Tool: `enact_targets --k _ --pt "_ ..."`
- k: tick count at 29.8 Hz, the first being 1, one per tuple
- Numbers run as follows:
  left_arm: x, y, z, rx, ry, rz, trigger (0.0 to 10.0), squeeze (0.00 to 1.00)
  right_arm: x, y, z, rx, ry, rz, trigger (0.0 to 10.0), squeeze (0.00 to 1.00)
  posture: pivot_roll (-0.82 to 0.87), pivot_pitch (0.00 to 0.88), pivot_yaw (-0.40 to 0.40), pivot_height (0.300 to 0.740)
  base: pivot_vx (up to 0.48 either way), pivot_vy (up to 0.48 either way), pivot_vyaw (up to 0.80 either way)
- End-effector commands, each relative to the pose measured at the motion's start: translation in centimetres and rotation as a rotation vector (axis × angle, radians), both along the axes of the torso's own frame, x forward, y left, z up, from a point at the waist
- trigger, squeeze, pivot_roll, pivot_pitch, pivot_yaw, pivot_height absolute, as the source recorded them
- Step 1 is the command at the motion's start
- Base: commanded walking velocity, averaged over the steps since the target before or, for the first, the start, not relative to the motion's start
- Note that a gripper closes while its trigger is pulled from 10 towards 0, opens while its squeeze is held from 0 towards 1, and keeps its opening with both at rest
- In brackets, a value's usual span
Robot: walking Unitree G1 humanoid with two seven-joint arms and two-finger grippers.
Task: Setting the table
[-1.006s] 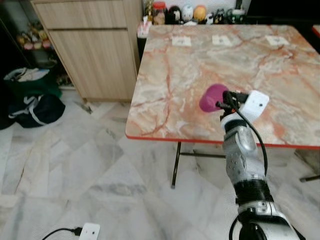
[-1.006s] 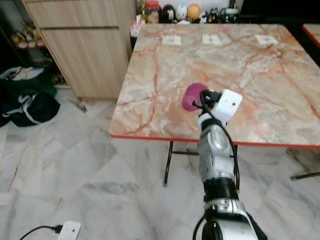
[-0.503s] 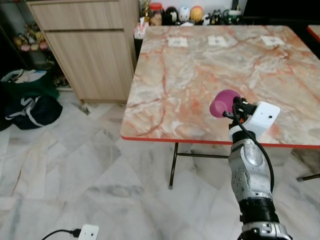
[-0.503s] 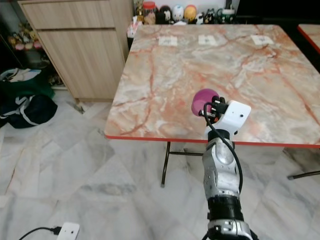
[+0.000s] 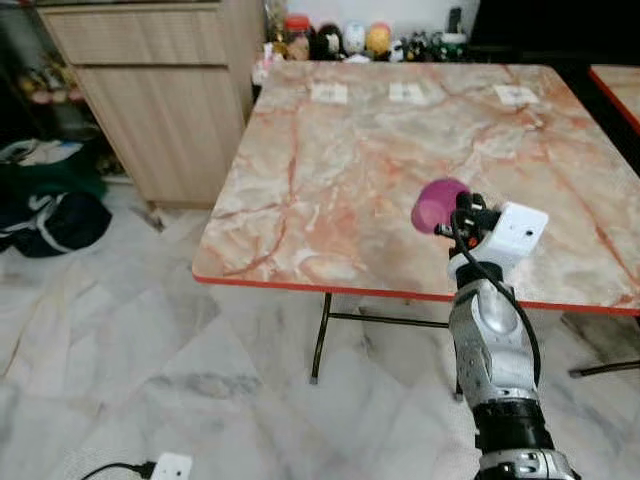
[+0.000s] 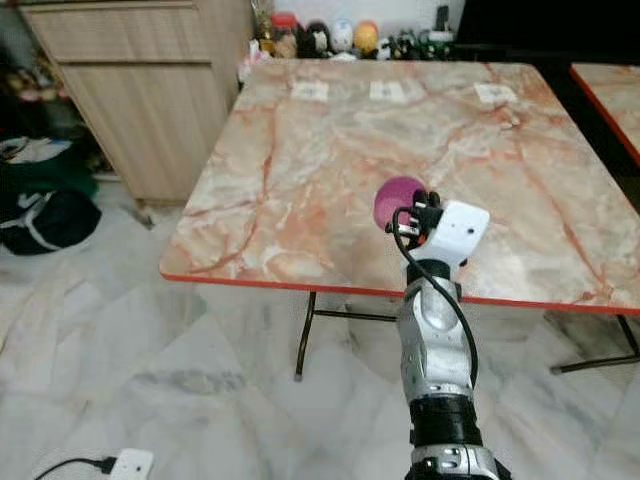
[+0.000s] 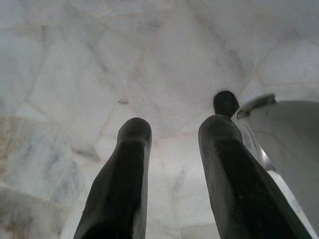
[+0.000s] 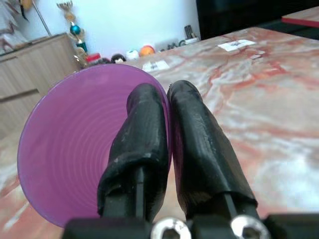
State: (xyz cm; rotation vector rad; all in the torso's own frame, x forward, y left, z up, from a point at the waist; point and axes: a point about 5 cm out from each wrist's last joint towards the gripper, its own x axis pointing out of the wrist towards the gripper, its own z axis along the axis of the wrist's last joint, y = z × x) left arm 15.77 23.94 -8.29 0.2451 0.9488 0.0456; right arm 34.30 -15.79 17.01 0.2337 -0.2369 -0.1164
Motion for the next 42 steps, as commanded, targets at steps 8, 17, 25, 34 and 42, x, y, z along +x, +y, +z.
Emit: enact_targets --k 8,17,25,34,42 --pt "-0.1 -0.6 -0.2 -0.012 0.021 -0.012 10.0 0.00 -0.1 -1.6 0.4 -0.009 -0.012 -0.062 10.0 0.00 -0.08 0.094 0.051 0.740 0.000 -0.472 0.00" --pt "0.1 -0.5 -0.2 -0.011 0.015 -0.005 10.0 0.00 0.0 -1.9 0.4 -0.007 -0.006 -0.079 10.0 0.00 -0.08 0.106 0.053 0.740 0.000 -0.472 0.00" --pt "0.1 -0.5 -0.2 -0.011 0.013 -0.006 10.0 0.00 0.0 -2.0 0.3 -0.007 -0.004 -0.086 10.0 0.00 -0.08 0.111 0.057 0.740 0.000 -0.472 0.00" --pt "0.1 -0.6 -0.1 -0.014 0.011 -0.010 10.0 0.00 0.0 -2.3 0.3 -0.009 -0.002 -0.102 10.0 0.00 -0.09 0.114 0.059 0.740 0.000 -0.472 0.00" --pt "0.3 -0.6 -0.1 -0.015 0.006 -0.008 10.0 0.00 -0.1 -2.4 0.2 -0.005 0.002 -0.109 10.0 0.00 -0.09 0.110 0.057 0.740 0.000 -0.472 0.00"
